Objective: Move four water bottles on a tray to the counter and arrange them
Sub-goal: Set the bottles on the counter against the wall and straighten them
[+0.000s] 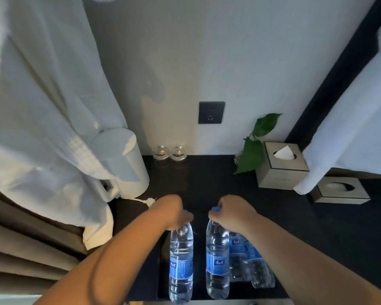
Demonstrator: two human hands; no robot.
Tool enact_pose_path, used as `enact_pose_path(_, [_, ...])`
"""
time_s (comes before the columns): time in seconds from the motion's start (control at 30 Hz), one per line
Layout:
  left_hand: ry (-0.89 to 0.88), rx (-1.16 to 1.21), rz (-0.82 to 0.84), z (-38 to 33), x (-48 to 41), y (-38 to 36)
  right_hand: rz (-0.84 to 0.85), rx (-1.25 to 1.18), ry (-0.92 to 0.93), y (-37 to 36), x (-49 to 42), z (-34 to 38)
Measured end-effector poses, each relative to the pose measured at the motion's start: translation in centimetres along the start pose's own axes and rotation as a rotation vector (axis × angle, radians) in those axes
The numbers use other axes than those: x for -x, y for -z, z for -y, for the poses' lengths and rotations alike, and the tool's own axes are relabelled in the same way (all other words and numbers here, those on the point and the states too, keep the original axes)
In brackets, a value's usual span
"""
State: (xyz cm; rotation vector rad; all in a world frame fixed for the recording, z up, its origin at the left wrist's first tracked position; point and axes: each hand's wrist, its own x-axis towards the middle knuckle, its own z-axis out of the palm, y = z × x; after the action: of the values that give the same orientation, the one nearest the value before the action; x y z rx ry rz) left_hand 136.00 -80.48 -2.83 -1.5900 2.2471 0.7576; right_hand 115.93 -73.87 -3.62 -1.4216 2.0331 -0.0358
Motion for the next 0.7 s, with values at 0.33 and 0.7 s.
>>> enact_pose_path(0.33, [0.003,0.103,-0.199,-4.4,3.7,2.8,-0.103,0.050,0.210,3.6,3.1,0.1])
enact_pose_path(0.7, [-0.005,0.232,-0.449,-6.5,3.4,6.3,-0.356,-0.011,0.510,8.9,2.3,-1.3])
